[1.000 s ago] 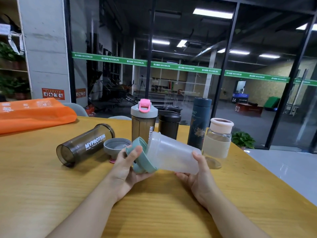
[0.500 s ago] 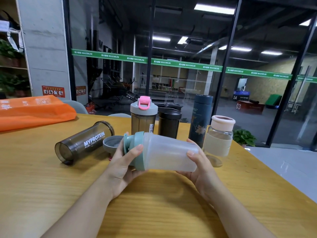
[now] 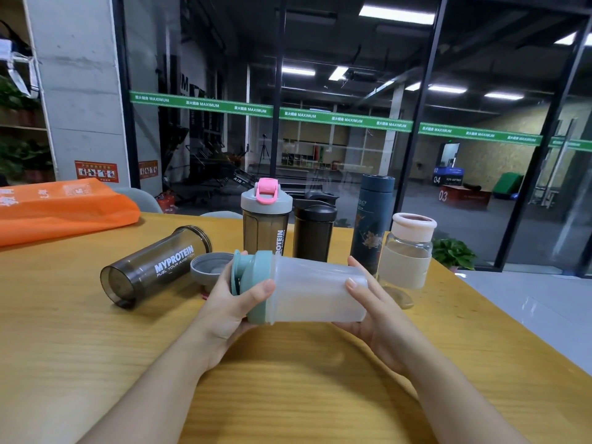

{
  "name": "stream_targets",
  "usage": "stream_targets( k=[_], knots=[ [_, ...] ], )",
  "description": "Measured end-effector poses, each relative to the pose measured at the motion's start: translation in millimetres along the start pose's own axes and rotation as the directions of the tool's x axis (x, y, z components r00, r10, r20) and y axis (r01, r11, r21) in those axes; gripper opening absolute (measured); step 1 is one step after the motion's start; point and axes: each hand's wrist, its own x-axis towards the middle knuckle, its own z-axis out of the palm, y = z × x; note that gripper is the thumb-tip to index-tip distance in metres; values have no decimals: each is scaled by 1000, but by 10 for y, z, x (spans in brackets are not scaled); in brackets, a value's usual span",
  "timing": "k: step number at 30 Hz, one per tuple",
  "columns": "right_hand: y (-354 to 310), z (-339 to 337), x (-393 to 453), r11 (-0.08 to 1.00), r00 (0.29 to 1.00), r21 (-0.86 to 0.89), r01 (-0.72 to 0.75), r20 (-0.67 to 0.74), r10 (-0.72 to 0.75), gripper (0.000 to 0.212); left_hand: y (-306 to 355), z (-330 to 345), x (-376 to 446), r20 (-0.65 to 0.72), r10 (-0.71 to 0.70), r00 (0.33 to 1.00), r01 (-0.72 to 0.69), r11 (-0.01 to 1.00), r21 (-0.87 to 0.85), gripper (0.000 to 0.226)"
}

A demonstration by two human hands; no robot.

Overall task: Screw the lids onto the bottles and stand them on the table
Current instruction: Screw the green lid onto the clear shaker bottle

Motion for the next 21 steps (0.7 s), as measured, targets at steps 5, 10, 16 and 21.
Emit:
stream_targets(
  k=[5,10,16,21],
  knots=[
    [-42,-85,-44,997,996,-62,-44,78,49,74,4,-6,-18,1,-14,1000,14,1000,25,111],
    [-55,-129,-65,996,989,-85,-33,143,45,78,19,-4,-31,-4,-17,1000,17,1000,25,103],
    [-72,-162,-86,993,980,-119,4,198,19,89,8,-4,-32,-14,-34,999,35,998,55,83],
    [-105,-162,-107,970,976,-238,42,218,11,88,1,4,-28,-32,-65,997,67,995,67,79]
  ],
)
